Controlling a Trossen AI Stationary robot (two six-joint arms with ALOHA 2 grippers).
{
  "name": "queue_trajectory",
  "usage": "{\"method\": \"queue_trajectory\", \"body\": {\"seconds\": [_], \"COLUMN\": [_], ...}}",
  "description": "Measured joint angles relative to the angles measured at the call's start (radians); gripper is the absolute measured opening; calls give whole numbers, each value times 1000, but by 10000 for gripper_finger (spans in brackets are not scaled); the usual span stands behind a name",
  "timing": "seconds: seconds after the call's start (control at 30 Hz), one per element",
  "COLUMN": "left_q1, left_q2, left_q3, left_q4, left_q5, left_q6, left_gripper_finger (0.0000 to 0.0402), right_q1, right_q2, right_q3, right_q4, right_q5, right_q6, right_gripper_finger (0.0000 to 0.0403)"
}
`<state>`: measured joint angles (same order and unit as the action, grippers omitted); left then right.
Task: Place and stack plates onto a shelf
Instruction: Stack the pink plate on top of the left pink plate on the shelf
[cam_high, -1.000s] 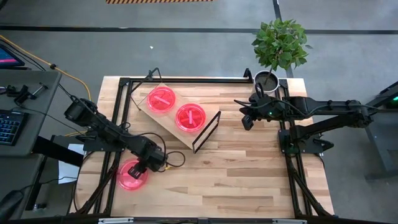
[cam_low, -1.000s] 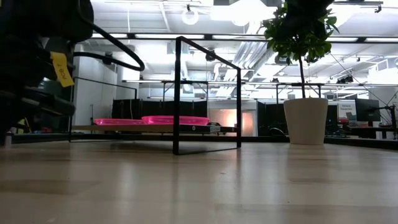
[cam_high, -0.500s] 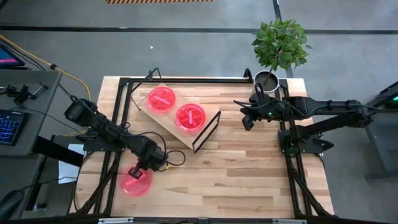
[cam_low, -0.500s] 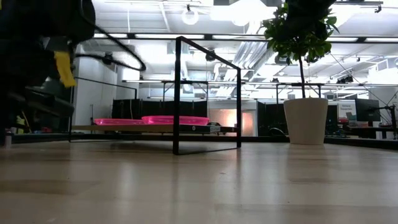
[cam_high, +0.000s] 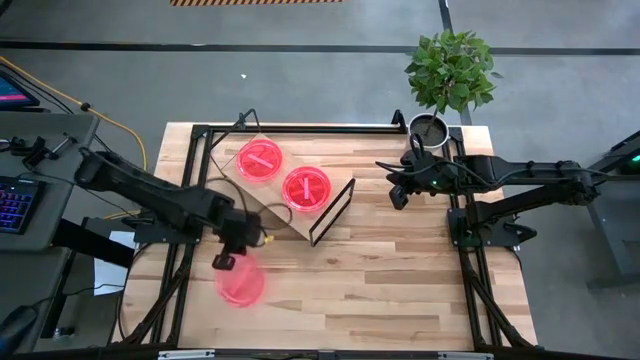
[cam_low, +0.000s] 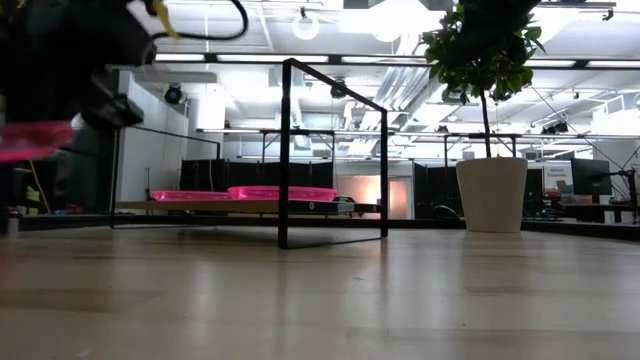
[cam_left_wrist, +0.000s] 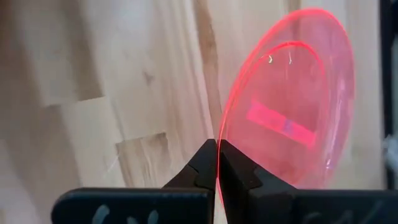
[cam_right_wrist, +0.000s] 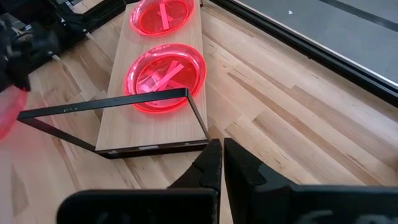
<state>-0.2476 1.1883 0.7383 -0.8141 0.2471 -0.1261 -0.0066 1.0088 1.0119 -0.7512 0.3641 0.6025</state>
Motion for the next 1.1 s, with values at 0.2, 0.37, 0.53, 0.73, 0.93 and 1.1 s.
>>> {"method": "queue_trajectory", "body": {"seconds": [0.2, 0.37, 0.53, 0.73, 0.93, 1.1], "left_q1": [13, -45, -158, -274, -224, -92], "left_q2": [-205, -345, -391, -279, -109, -32], "left_q3": [1, 1, -50, -162, -186, -187], "left_q4": [-13, -12, 3, 25, 107, 148], "left_q5": [-106, -404, -831, -1158, -1303, -1306], "left_q6": [-353, -758, -1216, -1864, -2078, -2079], "left_gripper_finger": [0, 0, 0, 0, 0, 0], "right_q1": [0, 0, 0, 0, 0, 0], "right_q2": [0, 0, 0, 0, 0, 0], "right_q3": [0, 0, 0, 0, 0, 0], "right_q4": [-8, -12, -15, -16, -15, -15], "right_q5": [0, 0, 0, 0, 0, 0], "right_q6": [0, -2, -8, -8, -8, 0], "right_gripper_finger": [0, 0, 0, 0, 0, 0]}}
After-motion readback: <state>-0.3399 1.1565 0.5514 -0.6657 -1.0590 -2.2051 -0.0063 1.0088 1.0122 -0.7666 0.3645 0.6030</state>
